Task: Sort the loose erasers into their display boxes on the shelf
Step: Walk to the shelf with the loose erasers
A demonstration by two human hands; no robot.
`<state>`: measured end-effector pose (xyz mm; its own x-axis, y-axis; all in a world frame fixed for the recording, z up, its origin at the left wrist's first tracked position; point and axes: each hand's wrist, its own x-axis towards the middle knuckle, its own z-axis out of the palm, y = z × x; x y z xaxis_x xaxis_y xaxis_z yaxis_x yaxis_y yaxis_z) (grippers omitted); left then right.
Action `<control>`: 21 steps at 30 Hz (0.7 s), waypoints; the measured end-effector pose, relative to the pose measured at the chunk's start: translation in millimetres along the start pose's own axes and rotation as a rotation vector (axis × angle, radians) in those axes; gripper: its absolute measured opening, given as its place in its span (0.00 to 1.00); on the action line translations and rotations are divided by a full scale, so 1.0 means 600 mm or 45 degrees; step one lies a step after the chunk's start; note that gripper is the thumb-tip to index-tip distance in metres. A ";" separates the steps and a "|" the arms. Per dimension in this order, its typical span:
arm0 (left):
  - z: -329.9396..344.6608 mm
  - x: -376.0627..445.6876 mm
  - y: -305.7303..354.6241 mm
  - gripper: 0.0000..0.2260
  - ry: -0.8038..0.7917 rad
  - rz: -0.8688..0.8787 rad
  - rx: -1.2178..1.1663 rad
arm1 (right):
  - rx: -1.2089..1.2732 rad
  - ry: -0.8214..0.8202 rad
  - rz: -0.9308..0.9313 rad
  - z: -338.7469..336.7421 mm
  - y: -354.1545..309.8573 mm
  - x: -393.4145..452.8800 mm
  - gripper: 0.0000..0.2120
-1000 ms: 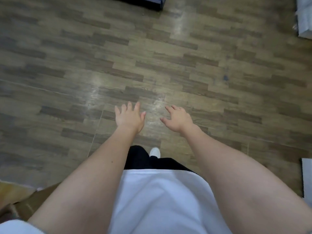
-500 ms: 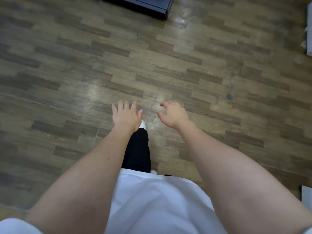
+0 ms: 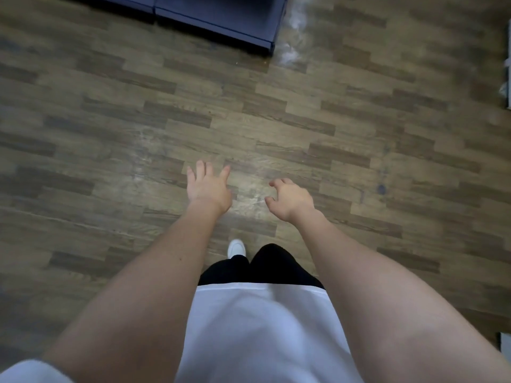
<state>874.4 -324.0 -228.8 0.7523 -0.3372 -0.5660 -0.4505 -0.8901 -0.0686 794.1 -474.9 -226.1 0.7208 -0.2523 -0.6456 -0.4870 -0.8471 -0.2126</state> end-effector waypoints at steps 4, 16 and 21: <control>-0.026 0.062 0.005 0.27 -0.046 0.003 -0.011 | -0.022 -0.035 -0.029 -0.041 -0.012 0.060 0.24; -0.175 0.290 -0.001 0.29 -0.049 -0.128 -0.090 | -0.110 0.050 -0.083 -0.278 -0.010 0.301 0.23; -0.260 0.394 0.010 0.31 0.069 -0.104 -0.160 | -0.216 0.137 -0.101 -0.375 -0.008 0.401 0.22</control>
<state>1124.6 -456.8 -234.7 0.8103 -0.2749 -0.5175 -0.3256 -0.9455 -0.0075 1080.8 -636.5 -215.5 0.8062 -0.2227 -0.5481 -0.3433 -0.9306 -0.1269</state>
